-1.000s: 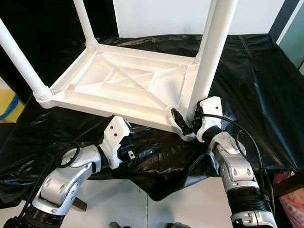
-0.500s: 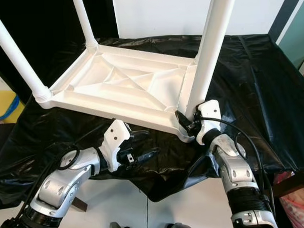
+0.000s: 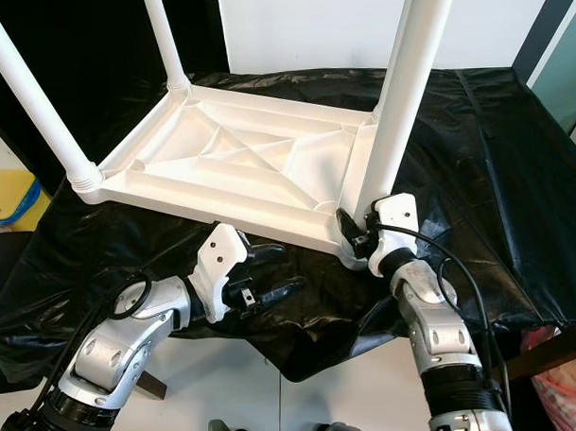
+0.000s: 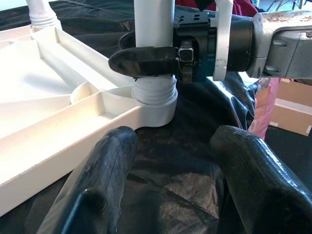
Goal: Building children table
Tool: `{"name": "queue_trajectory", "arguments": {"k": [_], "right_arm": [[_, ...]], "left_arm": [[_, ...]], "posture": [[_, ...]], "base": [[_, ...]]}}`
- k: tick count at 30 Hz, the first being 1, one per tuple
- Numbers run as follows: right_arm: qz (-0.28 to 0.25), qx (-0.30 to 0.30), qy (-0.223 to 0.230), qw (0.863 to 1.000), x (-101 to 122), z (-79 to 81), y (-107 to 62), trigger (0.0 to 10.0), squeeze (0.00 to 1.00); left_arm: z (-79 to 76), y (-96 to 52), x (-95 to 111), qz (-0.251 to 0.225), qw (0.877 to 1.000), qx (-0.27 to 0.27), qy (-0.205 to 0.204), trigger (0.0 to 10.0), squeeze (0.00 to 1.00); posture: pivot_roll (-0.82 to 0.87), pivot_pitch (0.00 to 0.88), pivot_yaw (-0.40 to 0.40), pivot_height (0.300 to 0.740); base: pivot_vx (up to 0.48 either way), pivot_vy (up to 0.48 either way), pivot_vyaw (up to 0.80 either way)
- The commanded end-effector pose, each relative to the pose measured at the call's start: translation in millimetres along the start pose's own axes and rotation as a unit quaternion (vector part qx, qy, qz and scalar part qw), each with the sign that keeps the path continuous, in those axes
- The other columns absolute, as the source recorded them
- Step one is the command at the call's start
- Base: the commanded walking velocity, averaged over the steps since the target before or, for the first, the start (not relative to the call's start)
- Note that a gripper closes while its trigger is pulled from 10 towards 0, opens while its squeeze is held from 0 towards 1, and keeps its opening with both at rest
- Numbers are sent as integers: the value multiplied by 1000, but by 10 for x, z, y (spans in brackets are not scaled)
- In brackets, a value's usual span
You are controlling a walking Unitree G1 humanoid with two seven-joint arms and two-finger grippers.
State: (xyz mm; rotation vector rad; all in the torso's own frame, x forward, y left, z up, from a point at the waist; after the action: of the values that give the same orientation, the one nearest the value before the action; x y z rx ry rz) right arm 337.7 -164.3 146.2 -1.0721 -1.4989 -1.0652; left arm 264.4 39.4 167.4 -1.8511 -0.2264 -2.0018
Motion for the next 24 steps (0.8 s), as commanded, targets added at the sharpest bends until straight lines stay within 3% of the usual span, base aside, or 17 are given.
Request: {"name": "queue_trajectory", "arguments": {"k": [1,5,10,12,24], "right_arm": [[43,-51,9,998,-178,-52,-74,10000,0],[57,-127,27,990,-221,-30,-144,10000,0],[57,-147,31,987,-220,3,-165,10000,0],[59,-192,37,979,-208,41,-192,10000,0],[55,-213,42,974,-162,125,-210,10000,0]], "left_arm": [[-32,6,9,-7,1000,3,3,10000,0],[-40,3,-1,-8,1000,7,0,10000,0],[-37,2,-4,-8,1000,9,0,10000,0],[-30,4,0,-9,1000,10,-1,10000,0],[-17,-3,1,-9,1000,9,0,10000,0]], "posture": [[-13,78,-35,740],[-13,79,-40,740],[-14,79,-40,740],[-15,77,-39,740],[-29,80,-27,740]], "base": [[0,0,0],[0,0,0],[0,0,0],[0,0,0],[0,0,0]]}}
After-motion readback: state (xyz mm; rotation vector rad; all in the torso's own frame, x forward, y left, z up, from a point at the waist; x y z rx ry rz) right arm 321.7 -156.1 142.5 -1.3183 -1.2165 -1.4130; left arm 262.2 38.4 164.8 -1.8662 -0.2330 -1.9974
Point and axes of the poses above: a point about 5 cm out from each wrist's last joint towards the gripper, its own y axis pointing out of the wrist towards the gripper, its own x axis along the axis of the wrist's last joint, z = x × y, the point moved 3 cm from there along y, pointing out of the wrist towards the gripper, and after that the axes turned 4 degrees about -y, right-handed, at the moved point
